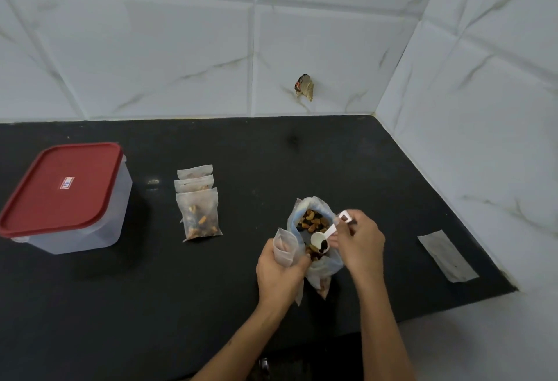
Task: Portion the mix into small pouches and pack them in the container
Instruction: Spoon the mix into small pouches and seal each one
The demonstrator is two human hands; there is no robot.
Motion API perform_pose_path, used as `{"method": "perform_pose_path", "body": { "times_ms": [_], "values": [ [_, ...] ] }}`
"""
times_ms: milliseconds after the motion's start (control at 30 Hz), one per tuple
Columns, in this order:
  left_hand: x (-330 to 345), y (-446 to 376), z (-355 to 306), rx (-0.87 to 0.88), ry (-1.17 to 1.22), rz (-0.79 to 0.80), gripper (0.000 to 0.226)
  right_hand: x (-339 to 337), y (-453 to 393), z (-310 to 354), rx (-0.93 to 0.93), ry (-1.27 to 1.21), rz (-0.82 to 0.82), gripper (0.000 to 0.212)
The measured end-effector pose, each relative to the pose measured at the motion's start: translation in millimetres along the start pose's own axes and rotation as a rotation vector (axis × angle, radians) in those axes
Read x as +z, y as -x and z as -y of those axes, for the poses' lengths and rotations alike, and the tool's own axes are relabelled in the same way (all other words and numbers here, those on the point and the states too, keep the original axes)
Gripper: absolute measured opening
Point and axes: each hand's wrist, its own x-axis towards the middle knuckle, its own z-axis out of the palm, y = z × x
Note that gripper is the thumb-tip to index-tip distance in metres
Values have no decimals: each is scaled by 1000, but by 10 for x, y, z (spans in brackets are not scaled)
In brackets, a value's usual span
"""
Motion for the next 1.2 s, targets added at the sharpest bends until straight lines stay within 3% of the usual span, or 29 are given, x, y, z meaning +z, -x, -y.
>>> {"method": "perform_pose_path", "body": {
  "times_ms": [133,333,733,1200],
  "values": [
    [7,6,-1,-9,7,-18,25,-259,46,203,-230,223,263,9],
    [30,25,-22,-5,15,-35,26,-298,151,278,-228,376,458,32],
    [30,34,-40,11,8,-38,25,-236,182,134,-263,359,437,23],
    [9,21,-9,-11,2,-40,25,-87,122,-140,-304,261,249,20]
  ]
}}
